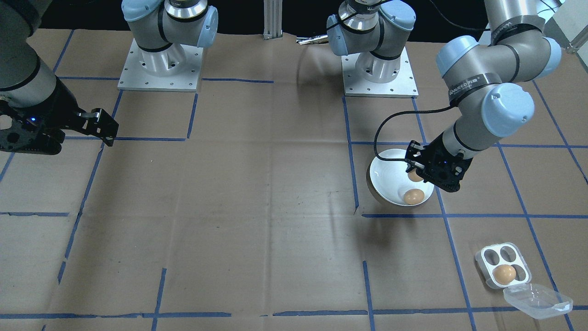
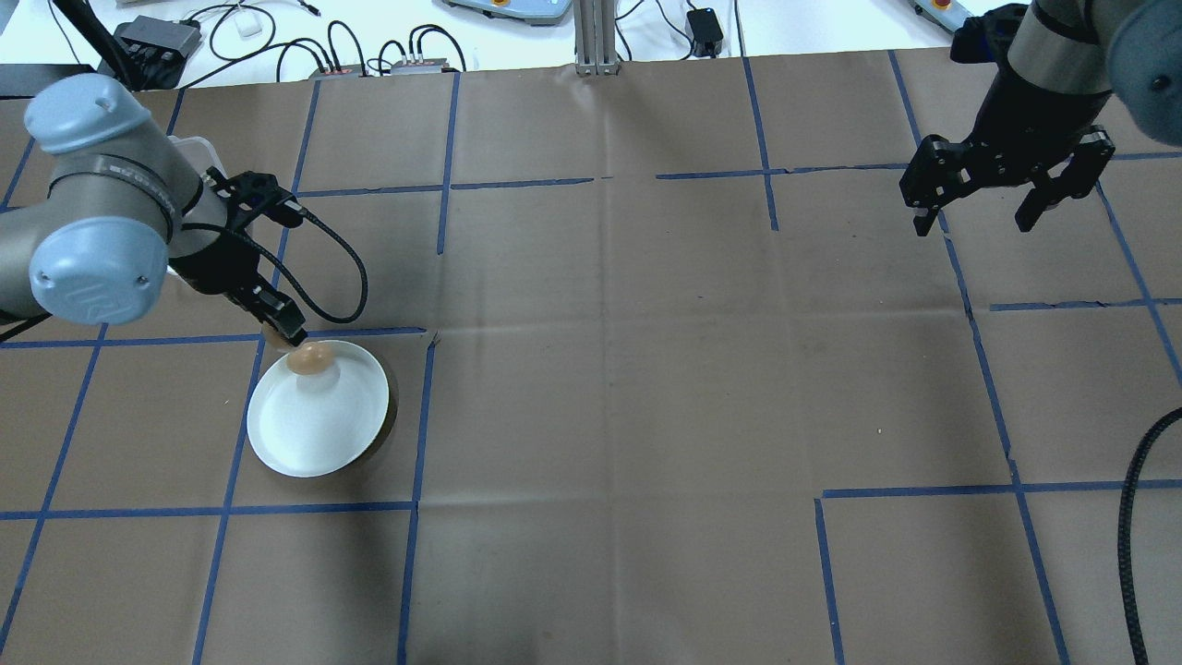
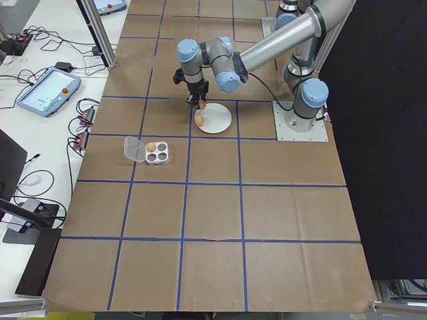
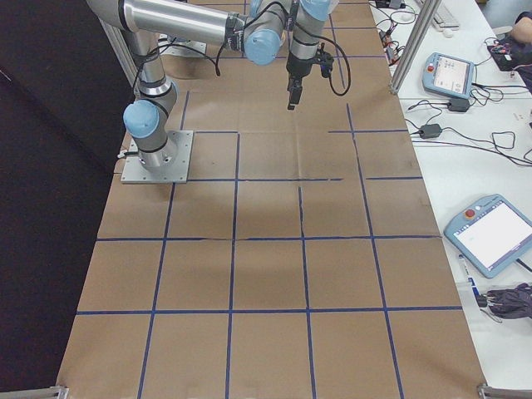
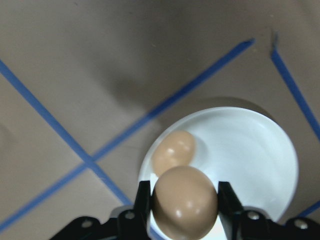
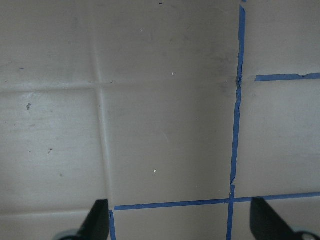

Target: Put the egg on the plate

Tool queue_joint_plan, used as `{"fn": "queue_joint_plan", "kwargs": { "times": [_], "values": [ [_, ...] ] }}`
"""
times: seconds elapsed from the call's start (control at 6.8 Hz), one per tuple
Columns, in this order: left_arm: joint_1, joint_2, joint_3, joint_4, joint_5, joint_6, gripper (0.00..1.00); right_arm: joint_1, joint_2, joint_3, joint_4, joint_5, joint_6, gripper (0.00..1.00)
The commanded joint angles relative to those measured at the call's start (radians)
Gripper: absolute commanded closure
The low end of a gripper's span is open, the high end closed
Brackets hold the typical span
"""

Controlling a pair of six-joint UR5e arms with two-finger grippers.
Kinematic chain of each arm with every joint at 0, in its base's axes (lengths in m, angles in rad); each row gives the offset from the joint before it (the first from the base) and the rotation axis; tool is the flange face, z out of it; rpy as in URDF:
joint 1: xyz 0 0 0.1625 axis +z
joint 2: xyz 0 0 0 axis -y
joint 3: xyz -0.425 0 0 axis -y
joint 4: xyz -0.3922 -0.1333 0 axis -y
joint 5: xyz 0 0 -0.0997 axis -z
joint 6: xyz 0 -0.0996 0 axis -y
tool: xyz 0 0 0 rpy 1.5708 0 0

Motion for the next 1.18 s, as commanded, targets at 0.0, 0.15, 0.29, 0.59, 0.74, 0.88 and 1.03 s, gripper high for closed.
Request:
{"fn": "queue_joint_plan", "kwargs": {
  "times": [0.0, 0.15, 0.29, 0.59, 0.74, 0.88, 1.03],
  "values": [
    [-0.006, 0.003, -0.059, -0.007, -0.006, -0.064, 0.81, 0.000, 0.000, 0.000, 0.000, 0.000, 0.000, 0.00],
    [-0.005, -0.007, -0.064, -0.007, -0.008, -0.065, 0.34, 0.000, 0.000, 0.000, 0.000, 0.000, 0.000, 0.00],
    [-0.005, -0.005, -0.064, -0.004, -0.022, -0.062, 0.27, 0.000, 0.000, 0.000, 0.000, 0.000, 0.000, 0.00],
    [0.009, -0.004, -0.046, 0.011, -0.019, -0.070, 0.10, 0.000, 0.000, 0.000, 0.000, 0.000, 0.000, 0.00],
    [0.052, -0.025, 0.006, 0.013, -0.016, -0.070, 0.09, 0.000, 0.000, 0.000, 0.000, 0.000, 0.000, 0.00],
    [0.091, -0.081, 0.092, 0.019, -0.008, -0.053, 0.05, 0.000, 0.000, 0.000, 0.000, 0.000, 0.000, 0.00],
    [0.101, -0.153, 0.191, 0.018, -0.006, -0.059, 0.03, 0.000, 0.000, 0.000, 0.000, 0.000, 0.000, 0.00]
  ]
}}
